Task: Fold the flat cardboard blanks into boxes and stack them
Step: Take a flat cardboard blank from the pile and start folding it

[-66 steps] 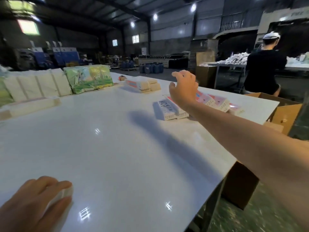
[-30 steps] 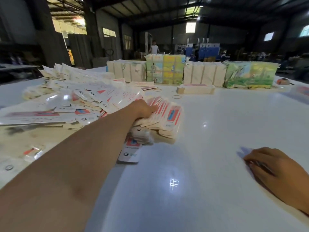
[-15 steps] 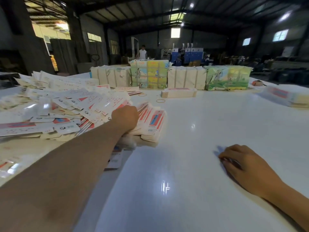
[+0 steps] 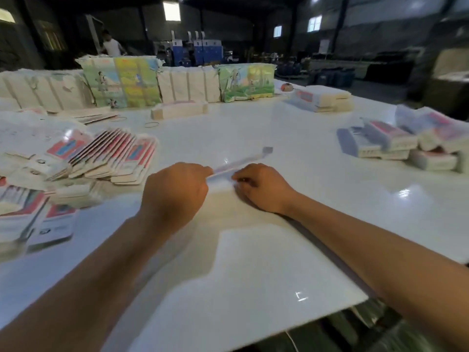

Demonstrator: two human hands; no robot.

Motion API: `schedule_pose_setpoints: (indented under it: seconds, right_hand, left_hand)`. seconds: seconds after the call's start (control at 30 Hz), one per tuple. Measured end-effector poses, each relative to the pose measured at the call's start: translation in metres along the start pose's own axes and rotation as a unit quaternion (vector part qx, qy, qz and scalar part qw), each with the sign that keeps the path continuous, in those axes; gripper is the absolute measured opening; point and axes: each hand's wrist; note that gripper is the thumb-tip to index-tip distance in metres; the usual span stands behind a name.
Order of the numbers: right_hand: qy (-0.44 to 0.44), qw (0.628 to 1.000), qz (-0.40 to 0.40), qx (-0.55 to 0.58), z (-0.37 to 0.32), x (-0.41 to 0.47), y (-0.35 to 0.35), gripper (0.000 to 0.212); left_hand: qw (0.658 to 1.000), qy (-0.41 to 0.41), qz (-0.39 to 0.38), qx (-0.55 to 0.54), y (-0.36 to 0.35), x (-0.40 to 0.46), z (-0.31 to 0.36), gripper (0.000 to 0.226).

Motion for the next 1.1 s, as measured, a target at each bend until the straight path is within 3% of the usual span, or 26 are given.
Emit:
schedule_pose_setpoints:
  seconds: [0.13, 0.2, 0.23, 0.33, 0.37, 0.4, 0.57, 0.67, 0.77, 0.87, 1.0, 1.1]
  right_hand:
    - [-0.050, 0.998, -0.002, 0.045, 0.003, 0.003, 0.002, 0.020]
    - [-0.122, 0.978, 0.027, 0.166, 0.002, 0.004, 0.006, 0.022]
    - [-0.169, 0.945, 0.057, 0.274, 0.002, 0.006, 0.011, 0.024]
    - [-0.310, 0.739, 0.087, 0.592, 0.004, 0.008, 0.028, 0.037]
    - [-0.334, 0.699, 0.067, 0.630, 0.007, 0.006, 0.033, 0.042]
    - [-0.342, 0.691, 0.039, 0.636, 0.006, 0.004, 0.036, 0.043]
    - [-0.276, 0.757, -0.055, 0.590, -0.013, -0.002, 0.031, 0.017]
    - [-0.248, 0.756, -0.086, 0.599, -0.014, -0.003, 0.029, 0.023]
    - [-0.238, 0.762, -0.084, 0.596, -0.013, -0.003, 0.028, 0.021]
    - [-0.220, 0.801, -0.003, 0.557, -0.013, -0.002, 0.024, 0.015]
    - [-0.188, 0.889, 0.183, 0.375, -0.011, -0.005, 0.022, 0.009]
    - [-0.109, 0.931, 0.214, 0.276, -0.017, -0.010, 0.021, 0.017]
  left_hand:
    - [0.997, -0.069, 0.017, 0.000, -0.011, -0.016, 0.006, 0.030]
    - [0.999, -0.053, -0.009, -0.007, -0.009, -0.014, 0.006, 0.038]
    - [0.999, -0.046, -0.012, -0.009, -0.010, -0.014, 0.005, 0.042]
    - [0.999, -0.050, -0.016, -0.003, -0.012, -0.013, -0.001, 0.040]
    - [0.998, -0.056, -0.019, 0.003, -0.015, -0.013, -0.002, 0.037]
    - [0.998, -0.060, -0.023, 0.003, -0.018, -0.013, -0.005, 0.037]
    - [0.998, -0.046, -0.033, -0.006, -0.024, -0.009, -0.010, 0.051]
    - [0.991, -0.012, -0.094, 0.091, -0.024, -0.003, -0.009, 0.084]
    - [0.991, 0.002, -0.107, 0.084, -0.023, 0.001, -0.008, 0.098]
    - [0.995, 0.031, -0.081, 0.046, -0.023, 0.006, -0.013, 0.087]
    - [0.996, 0.055, -0.039, 0.064, -0.021, 0.010, -0.020, 0.075]
    - [0.996, 0.053, -0.037, 0.069, -0.020, 0.011, -0.022, 0.077]
Point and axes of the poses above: each hand's wrist, its own x-axis towards the middle knuckle, its own y-axis out of the back of the hand, z = x × y, and after that the axes turned 2 degrees about z, right-handed
